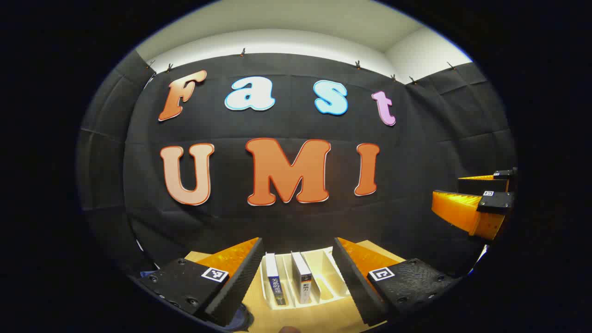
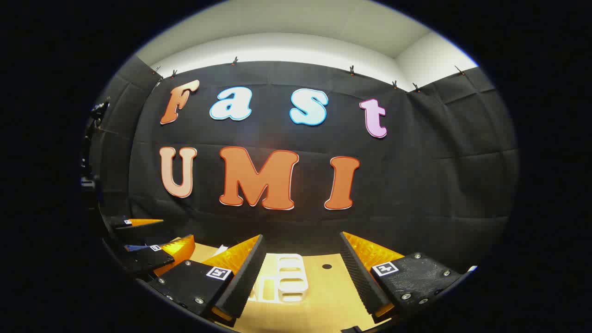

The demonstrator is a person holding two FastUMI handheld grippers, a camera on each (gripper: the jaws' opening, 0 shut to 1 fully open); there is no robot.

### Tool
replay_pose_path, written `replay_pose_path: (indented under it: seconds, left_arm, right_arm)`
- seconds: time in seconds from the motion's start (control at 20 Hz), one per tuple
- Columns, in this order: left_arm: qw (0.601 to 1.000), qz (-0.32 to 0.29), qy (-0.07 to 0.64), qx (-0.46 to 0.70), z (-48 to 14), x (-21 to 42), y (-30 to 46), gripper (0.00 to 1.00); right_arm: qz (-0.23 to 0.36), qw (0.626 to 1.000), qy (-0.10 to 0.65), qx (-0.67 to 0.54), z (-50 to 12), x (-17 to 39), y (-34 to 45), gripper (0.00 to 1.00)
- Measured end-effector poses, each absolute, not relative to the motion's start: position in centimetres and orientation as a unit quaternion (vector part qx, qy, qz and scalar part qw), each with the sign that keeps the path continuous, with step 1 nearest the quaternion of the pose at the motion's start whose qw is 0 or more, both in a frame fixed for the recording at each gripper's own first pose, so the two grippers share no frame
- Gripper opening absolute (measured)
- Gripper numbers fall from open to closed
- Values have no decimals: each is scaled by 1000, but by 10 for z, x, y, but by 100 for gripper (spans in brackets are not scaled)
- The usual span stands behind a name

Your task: Open the schoolbag, grab two books from the bookshelf and put them into the schoolbag.

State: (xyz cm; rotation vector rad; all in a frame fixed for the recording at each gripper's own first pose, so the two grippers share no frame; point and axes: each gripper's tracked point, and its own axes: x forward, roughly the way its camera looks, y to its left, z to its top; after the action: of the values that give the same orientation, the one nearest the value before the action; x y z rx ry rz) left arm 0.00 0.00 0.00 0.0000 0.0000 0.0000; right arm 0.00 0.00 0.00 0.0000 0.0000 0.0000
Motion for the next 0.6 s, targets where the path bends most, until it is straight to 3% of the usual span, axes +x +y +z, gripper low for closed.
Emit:
replay_pose_path:
  seconds: [0.1,0.3,0.35,0.4,0.55,0.6]
  left_arm:
    - [1000,17,-10,7,-7,-2,11,94]
    - [998,45,-35,30,-14,-3,14,97]
    - [997,52,-45,32,-14,-3,11,94]
    - [996,58,-53,30,-14,-2,6,98]
    - [994,84,-63,23,-20,-3,-6,94]
    - [993,95,-64,25,-23,0,-7,97]
  right_arm:
    - [21,1000,-22,-4,-8,6,13,94]
    - [76,997,14,18,-55,24,30,95]
    - [85,996,13,12,-59,30,30,95]
    - [95,995,10,9,-61,35,31,95]
    - [139,990,4,9,-67,42,33,94]
    - [147,989,0,3,-69,47,31,94]
